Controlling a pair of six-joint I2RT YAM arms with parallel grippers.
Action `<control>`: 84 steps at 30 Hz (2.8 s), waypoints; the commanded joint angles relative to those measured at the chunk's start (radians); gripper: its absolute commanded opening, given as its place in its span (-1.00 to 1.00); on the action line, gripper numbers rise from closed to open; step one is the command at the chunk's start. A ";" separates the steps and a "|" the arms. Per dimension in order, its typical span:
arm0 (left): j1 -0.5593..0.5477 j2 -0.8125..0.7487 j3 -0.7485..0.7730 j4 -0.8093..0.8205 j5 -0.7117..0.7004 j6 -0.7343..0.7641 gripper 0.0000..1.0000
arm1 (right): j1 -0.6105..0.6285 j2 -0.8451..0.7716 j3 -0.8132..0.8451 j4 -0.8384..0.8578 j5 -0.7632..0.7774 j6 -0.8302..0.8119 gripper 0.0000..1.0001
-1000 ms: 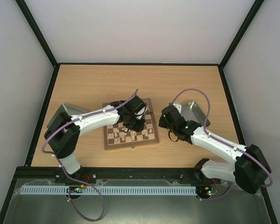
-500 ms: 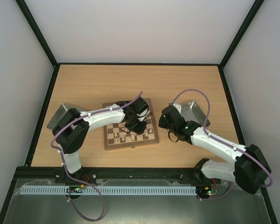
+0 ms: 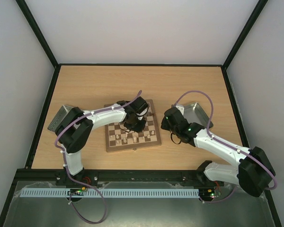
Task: Set up the chess pieces on the board
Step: Adjust the chess piece on the chessboard.
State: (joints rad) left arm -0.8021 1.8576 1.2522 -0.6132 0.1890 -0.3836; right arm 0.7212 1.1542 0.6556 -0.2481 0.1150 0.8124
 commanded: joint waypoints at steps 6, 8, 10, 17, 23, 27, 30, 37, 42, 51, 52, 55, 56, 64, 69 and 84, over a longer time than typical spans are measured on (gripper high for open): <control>0.020 0.006 0.001 0.000 -0.111 -0.033 -0.65 | -0.002 -0.033 -0.018 0.004 0.026 0.010 -0.70; 0.019 -0.012 -0.002 -0.003 -0.093 -0.021 -0.62 | -0.003 -0.034 -0.019 0.004 0.026 0.010 -0.70; 0.018 -0.041 -0.007 -0.001 -0.066 -0.013 -0.59 | -0.002 -0.036 -0.019 0.005 0.025 0.010 -0.70; 0.009 -0.135 -0.034 0.007 0.079 0.016 -0.38 | -0.002 -0.036 -0.022 0.008 0.020 0.014 -0.70; -0.025 -0.146 -0.055 -0.016 0.110 0.057 -0.28 | -0.002 -0.036 -0.025 0.013 0.016 0.018 -0.70; -0.048 -0.133 -0.047 -0.030 0.116 0.077 -0.28 | -0.003 -0.036 -0.025 0.014 0.014 0.019 -0.70; -0.056 -0.117 -0.041 -0.043 0.111 0.081 -0.27 | -0.003 -0.037 -0.027 0.013 0.012 0.020 -0.70; -0.064 -0.080 -0.037 -0.046 0.110 0.083 -0.29 | -0.002 -0.040 -0.030 0.013 0.012 0.024 -0.70; -0.070 -0.059 -0.030 -0.044 0.110 0.082 -0.42 | -0.003 -0.042 -0.031 0.012 0.015 0.022 -0.70; -0.072 -0.043 -0.007 -0.060 0.059 0.078 -0.72 | -0.003 -0.044 -0.034 0.013 0.022 0.022 -0.71; -0.072 -0.043 -0.004 -0.064 0.049 0.078 -0.74 | -0.003 -0.045 -0.034 0.013 0.022 0.022 -0.71; -0.071 -0.047 -0.001 -0.068 0.027 0.072 -0.75 | -0.003 -0.044 -0.034 0.015 0.022 0.021 -0.71; -0.070 -0.047 0.000 -0.065 0.023 0.069 -0.75 | -0.002 -0.044 -0.034 0.016 0.022 0.021 -0.71; -0.066 -0.039 0.007 -0.059 -0.013 0.049 -0.75 | -0.003 -0.044 -0.037 0.018 0.021 0.019 -0.71; -0.053 -0.035 -0.001 -0.042 -0.017 0.039 -0.71 | -0.002 -0.042 -0.040 0.023 0.016 0.021 -0.70; -0.049 -0.080 0.023 -0.019 0.017 0.041 -0.18 | -0.003 -0.059 -0.045 0.026 0.008 0.027 -0.71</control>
State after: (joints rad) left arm -0.8558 1.8114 1.2423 -0.6365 0.1905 -0.3481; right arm 0.7212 1.1141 0.6243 -0.2340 0.1101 0.8246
